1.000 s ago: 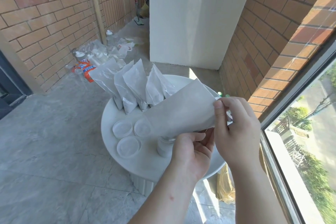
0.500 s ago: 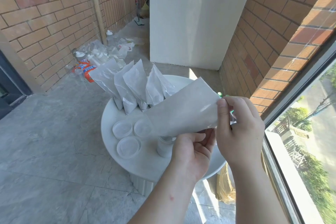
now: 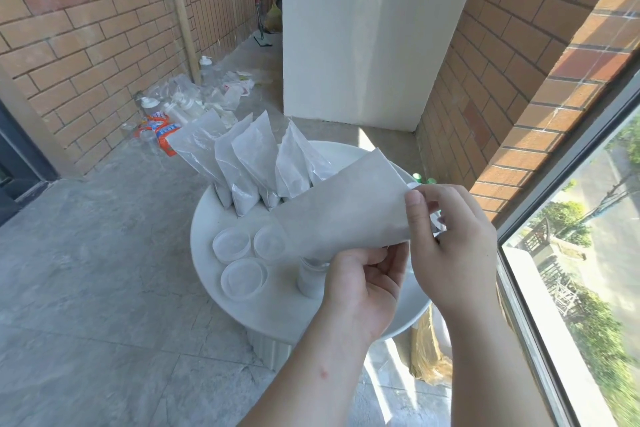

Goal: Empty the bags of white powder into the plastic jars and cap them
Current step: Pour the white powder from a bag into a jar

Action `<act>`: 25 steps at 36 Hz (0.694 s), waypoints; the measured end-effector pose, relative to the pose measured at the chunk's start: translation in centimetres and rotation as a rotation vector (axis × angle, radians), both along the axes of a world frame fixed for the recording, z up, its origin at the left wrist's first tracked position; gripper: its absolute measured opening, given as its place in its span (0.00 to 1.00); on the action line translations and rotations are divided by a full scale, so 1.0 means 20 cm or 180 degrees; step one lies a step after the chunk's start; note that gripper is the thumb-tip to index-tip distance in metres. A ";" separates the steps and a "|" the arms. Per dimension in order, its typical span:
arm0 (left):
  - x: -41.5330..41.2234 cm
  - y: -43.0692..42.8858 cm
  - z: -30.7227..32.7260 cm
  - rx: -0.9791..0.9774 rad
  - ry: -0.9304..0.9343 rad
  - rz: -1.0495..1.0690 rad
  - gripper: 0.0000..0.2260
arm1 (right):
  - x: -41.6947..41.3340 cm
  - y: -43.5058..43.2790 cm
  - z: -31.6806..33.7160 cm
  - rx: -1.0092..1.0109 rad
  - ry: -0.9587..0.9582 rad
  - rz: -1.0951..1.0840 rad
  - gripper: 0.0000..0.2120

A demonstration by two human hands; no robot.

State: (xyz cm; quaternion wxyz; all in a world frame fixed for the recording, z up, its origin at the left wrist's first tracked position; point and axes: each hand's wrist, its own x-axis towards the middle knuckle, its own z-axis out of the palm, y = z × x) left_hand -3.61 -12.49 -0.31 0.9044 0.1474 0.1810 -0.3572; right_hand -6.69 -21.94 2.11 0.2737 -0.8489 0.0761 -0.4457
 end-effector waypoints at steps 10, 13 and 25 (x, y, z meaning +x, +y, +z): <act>0.00 0.00 0.01 0.0056 -0.0098 0.0024 0.21 | -0.04 -0.04 0.00 0.0202 0.0082 0.0050 0.09; 0.01 0.00 0.01 0.0033 -0.0123 0.0037 0.21 | -0.03 -0.04 0.00 0.0126 0.0045 0.0006 0.09; 0.01 0.00 -0.01 0.0088 0.0078 -0.0029 0.18 | -0.01 -0.02 0.01 -0.0216 -0.0231 -0.0062 0.07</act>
